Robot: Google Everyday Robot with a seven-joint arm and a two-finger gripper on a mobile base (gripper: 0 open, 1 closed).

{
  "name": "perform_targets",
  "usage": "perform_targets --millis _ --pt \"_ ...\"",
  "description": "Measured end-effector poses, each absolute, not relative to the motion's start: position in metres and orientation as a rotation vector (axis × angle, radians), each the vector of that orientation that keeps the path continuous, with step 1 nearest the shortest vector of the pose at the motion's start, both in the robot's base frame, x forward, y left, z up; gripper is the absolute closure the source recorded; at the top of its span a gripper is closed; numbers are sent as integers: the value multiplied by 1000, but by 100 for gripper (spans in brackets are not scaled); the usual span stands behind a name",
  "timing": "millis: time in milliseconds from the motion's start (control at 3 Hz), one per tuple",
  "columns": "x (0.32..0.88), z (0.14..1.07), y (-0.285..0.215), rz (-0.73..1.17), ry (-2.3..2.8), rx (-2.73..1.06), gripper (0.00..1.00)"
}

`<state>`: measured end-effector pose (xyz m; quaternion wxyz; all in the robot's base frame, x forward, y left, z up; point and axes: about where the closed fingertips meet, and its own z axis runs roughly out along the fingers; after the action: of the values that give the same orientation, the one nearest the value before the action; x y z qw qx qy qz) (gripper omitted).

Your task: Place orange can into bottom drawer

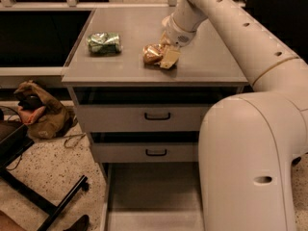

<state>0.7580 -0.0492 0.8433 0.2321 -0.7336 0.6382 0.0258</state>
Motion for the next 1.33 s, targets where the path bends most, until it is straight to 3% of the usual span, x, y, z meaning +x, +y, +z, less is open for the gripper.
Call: perform_targets --millis 333,1000,1333 --pt "741 841 -52 96 1772 -1991 100" --pt "634 959 -54 115 1670 -1623 100" --pt "613 938 -73 124 1721 -1599 100"
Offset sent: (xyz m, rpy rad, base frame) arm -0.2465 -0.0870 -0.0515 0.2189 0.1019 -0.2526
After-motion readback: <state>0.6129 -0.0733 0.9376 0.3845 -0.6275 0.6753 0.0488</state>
